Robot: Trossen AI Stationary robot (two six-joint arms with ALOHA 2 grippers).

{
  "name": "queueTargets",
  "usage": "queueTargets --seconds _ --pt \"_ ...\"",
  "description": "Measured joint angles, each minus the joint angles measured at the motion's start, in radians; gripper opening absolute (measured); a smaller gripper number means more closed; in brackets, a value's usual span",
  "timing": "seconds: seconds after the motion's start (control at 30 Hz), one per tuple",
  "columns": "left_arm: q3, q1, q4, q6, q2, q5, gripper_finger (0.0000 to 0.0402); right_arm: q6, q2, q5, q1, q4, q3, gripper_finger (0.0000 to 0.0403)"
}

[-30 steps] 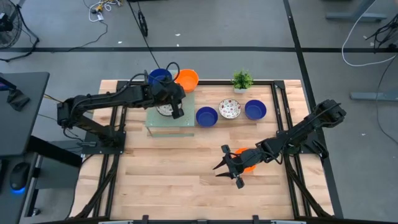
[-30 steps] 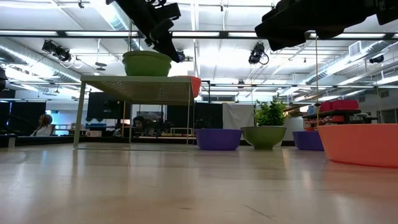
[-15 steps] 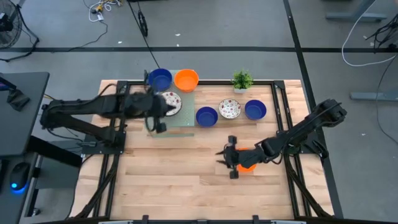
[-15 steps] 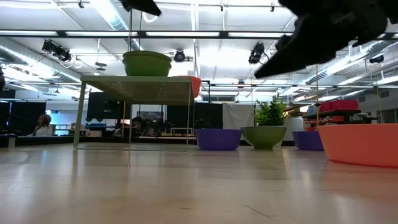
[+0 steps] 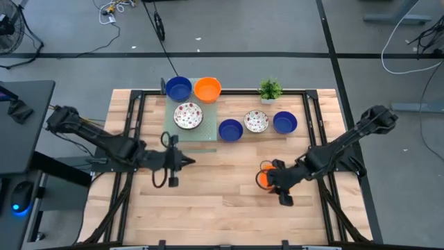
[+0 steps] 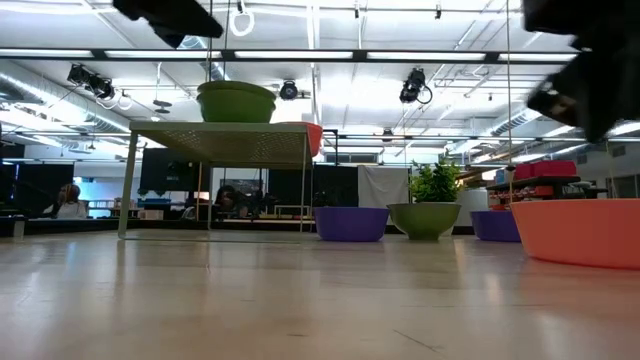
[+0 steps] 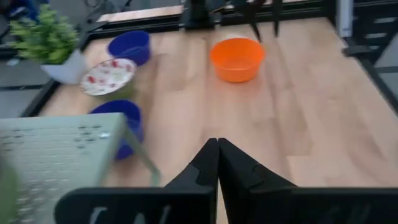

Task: Pick & Place Mini bowls
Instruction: Stack the orange bowl on the other orange bowl on the shelf

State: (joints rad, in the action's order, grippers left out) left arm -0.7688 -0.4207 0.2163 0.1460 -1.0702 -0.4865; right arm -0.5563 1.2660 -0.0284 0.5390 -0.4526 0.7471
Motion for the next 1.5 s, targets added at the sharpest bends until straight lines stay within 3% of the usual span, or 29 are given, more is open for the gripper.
queueTargets --seconds 0.3,0.57,0.73,0.97,1.1,1.27,1.4,1.5 --pt "0.028 -0.083 -0.032 0.000 0.001 -0.003 0.0006 0.075 0.055 -0.046 0.073 -0.046 0.000 0.0149" --pt "0.028 -0.090 -0.029 -0.001 0.001 -0.003 0.0017 0.105 0.155 -0.072 0.080 -0.105 -0.002 0.0141" --pt "0.028 -0.090 -0.031 -0.001 0.001 -0.003 0.0018 0.121 0.199 -0.069 0.080 -0.096 -0.002 0.0104" --pt "0.028 -0.090 -0.030 0.000 0.001 -0.003 0.0018 0.166 0.188 -0.077 0.080 -0.044 0.007 0.0013" --pt "0.028 -0.090 -0.024 0.029 0.001 0.008 0.0018 0.290 0.188 -0.178 0.062 -0.067 0.106 0.0014" --pt "0.028 -0.106 -0.009 0.053 0.001 0.042 0.0018 0.643 0.188 -0.301 -0.037 -0.121 0.338 0.0006" --pt "0.028 -0.145 0.030 0.076 0.005 0.036 0.0015 0.927 0.188 -0.332 -0.187 -0.122 0.536 0.0005" --pt "0.028 -0.179 0.065 0.110 0.005 -0.010 0.0010 1.101 0.210 -0.298 -0.335 -0.127 0.681 0.0004"
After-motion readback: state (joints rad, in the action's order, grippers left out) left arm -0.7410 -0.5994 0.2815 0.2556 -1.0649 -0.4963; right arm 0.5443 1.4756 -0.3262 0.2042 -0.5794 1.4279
